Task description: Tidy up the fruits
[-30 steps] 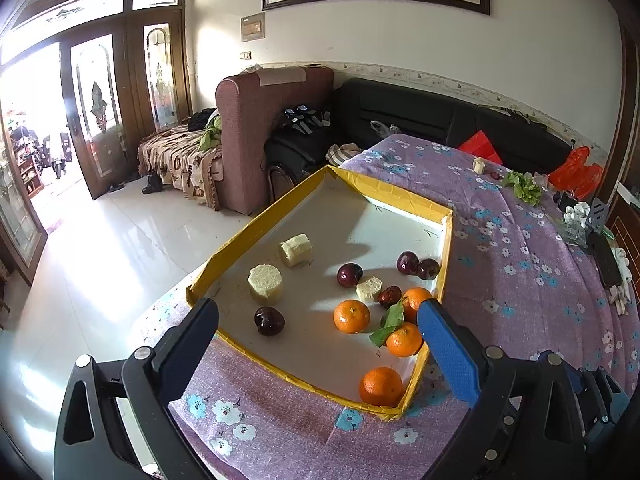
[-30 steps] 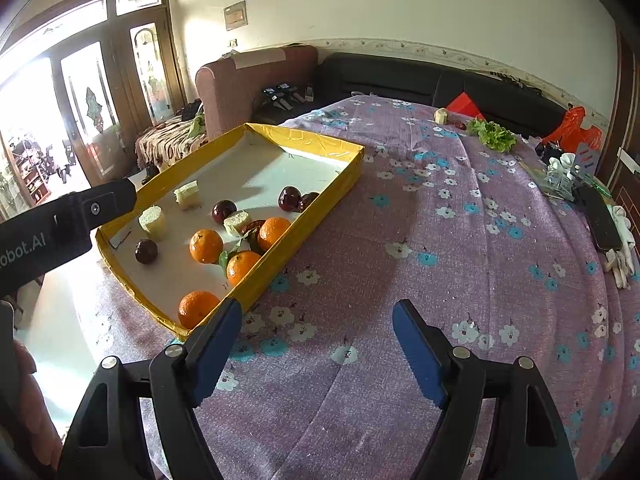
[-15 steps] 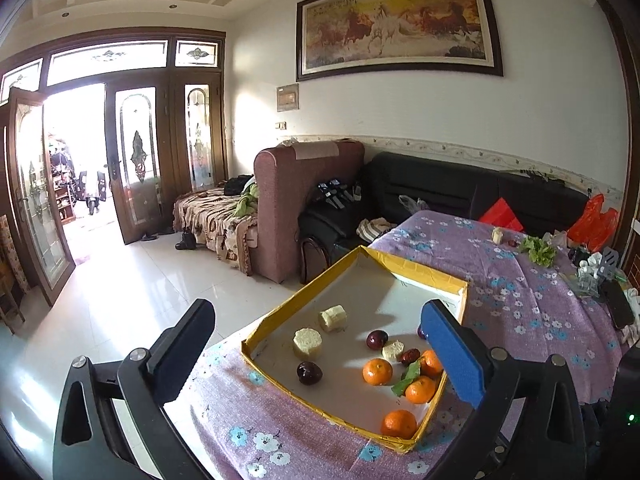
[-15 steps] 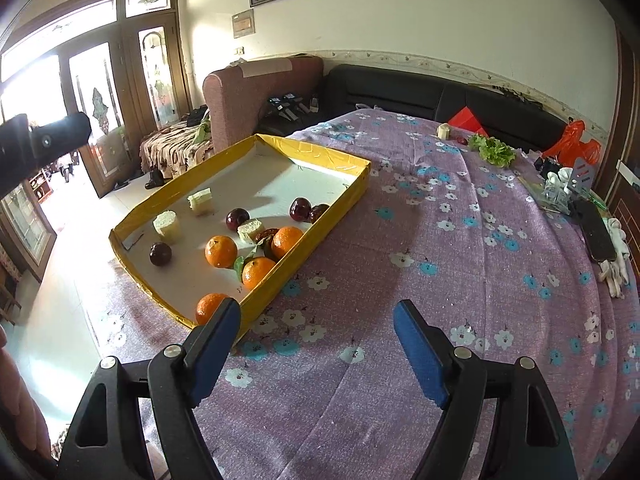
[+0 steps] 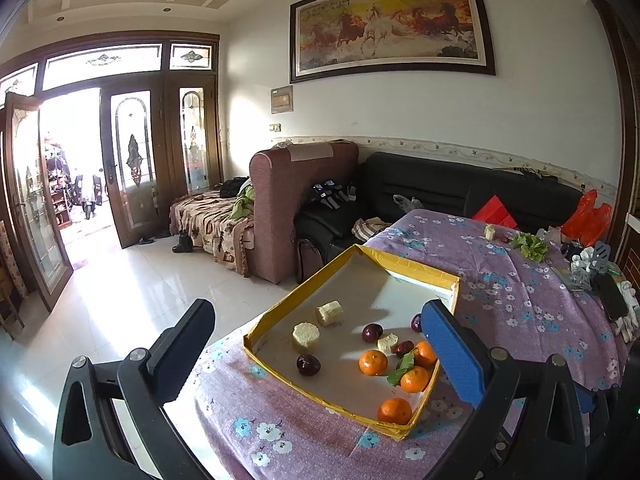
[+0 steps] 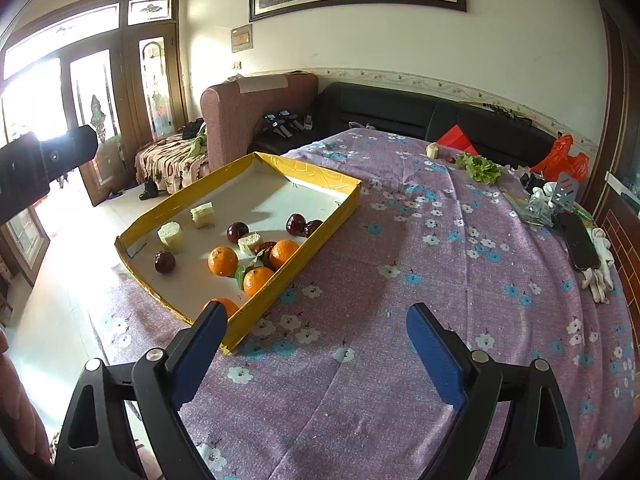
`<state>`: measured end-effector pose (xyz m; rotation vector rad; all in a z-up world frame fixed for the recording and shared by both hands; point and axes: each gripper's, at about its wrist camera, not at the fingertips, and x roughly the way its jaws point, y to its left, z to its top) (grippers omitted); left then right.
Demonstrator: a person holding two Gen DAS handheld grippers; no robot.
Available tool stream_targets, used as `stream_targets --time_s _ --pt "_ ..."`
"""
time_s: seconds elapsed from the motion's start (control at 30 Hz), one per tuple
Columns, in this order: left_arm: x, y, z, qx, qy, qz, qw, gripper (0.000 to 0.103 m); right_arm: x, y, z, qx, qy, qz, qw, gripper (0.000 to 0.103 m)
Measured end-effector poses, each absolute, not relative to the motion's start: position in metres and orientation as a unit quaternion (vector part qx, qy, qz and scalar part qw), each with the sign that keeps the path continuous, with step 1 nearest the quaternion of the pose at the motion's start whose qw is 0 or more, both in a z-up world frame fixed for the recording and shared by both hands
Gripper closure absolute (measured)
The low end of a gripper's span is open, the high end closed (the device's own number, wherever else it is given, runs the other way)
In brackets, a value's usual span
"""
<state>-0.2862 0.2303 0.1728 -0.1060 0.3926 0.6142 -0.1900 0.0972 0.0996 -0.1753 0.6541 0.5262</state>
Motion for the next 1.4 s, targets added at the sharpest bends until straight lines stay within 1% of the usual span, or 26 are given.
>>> stream_targets --time_s 0.1,0.33,0.53,0.63,0.73,0.8,0.93,1.23,1.4 --pt "-0.287 0.229 0.173 -0.057 0.196 0.291 0.935 0.000 -0.191 0.094 0.100 -0.081 0.317 0.247 0.912 0.004" --pt "-0.288 0.227 0.173 -0.057 0.196 0.289 0.935 0.000 -0.194 0.086 0.103 -0.074 0.311 0.242 0.916 0.003" --pt "-0.306 0.215 0.186 -0.029 0.144 0.346 0.927 0.000 -0.202 0.086 0.107 -0.079 0.296 0.245 0.920 0.003" --pt "-0.315 0.214 0.194 -0.044 0.126 0.271 0.953 0.000 -0.207 0.086 0.109 -0.080 0.285 0.252 0.921 0.003" --pt "-0.320 0.219 0.190 -0.080 0.133 0.206 0.966 0.000 -0.211 0.086 0.110 -0.083 0.277 0.257 0.922 0.003" --pt "-0.324 0.222 0.188 -0.089 0.115 0.201 0.969 0.000 -0.213 0.087 0.110 -0.084 0.275 0.262 0.921 0.003" --pt "-0.330 0.220 0.188 -0.068 0.101 0.220 0.968 0.000 -0.217 0.092 0.107 -0.096 0.271 0.267 0.920 0.003" --pt "-0.318 0.234 0.171 -0.093 0.138 0.197 0.966 0.000 -0.225 0.107 0.103 -0.118 0.262 0.282 0.915 0.003" --pt "-0.303 0.234 0.163 -0.069 0.170 0.230 0.956 0.000 -0.218 0.105 0.102 -0.108 0.275 0.285 0.912 0.003"
